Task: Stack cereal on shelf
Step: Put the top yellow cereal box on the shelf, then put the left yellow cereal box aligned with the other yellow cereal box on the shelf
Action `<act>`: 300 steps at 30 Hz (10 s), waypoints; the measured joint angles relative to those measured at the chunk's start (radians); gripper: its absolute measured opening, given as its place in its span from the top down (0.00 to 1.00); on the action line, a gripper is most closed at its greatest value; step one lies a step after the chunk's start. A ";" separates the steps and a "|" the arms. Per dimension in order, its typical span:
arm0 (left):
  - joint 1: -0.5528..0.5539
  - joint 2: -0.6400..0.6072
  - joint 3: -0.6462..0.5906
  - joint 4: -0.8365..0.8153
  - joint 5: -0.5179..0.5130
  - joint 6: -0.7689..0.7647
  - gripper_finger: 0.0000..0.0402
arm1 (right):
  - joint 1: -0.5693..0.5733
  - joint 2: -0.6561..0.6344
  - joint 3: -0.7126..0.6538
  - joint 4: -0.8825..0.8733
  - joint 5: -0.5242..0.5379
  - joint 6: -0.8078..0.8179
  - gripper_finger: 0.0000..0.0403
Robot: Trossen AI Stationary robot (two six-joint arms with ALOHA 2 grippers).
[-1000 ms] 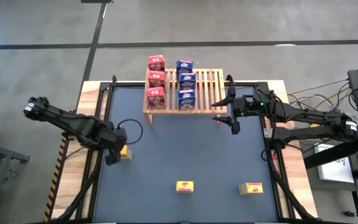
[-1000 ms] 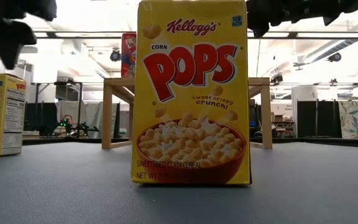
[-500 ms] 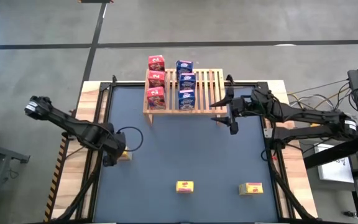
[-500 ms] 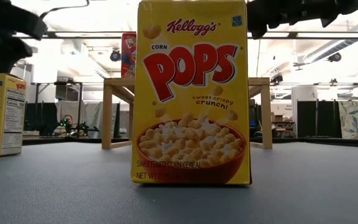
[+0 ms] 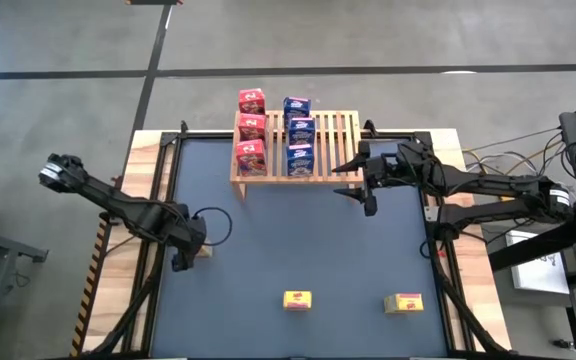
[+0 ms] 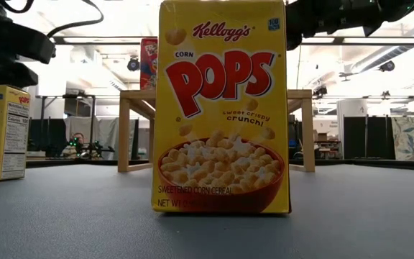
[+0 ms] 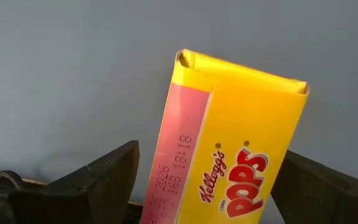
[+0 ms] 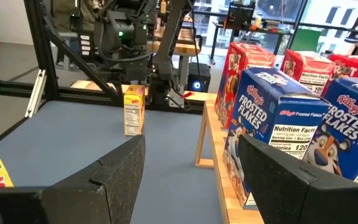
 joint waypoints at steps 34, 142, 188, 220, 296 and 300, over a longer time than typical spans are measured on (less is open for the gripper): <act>0.001 -0.005 0.354 0.008 -0.267 0.086 0.57 | 0.000 0.000 0.000 0.030 -0.035 0.053 0.39; 0.145 0.481 0.926 0.036 -0.442 0.329 0.34 | 0.368 0.292 0.326 -0.106 0.386 -0.048 0.62; 0.107 -0.248 -0.117 1.246 -0.396 0.601 0.34 | -0.625 0.108 0.014 0.311 -0.404 0.127 0.60; 0.134 -0.302 -0.270 1.509 -0.394 0.651 0.34 | -0.831 0.592 0.018 0.801 -0.691 0.323 0.60; -0.046 0.765 0.660 0.660 -0.147 0.313 0.34 | -0.575 -0.217 0.015 0.086 -0.558 0.223 0.36; -0.054 0.855 0.809 0.519 -0.098 0.312 0.30 | -0.562 -0.209 0.015 0.076 -0.557 0.210 0.36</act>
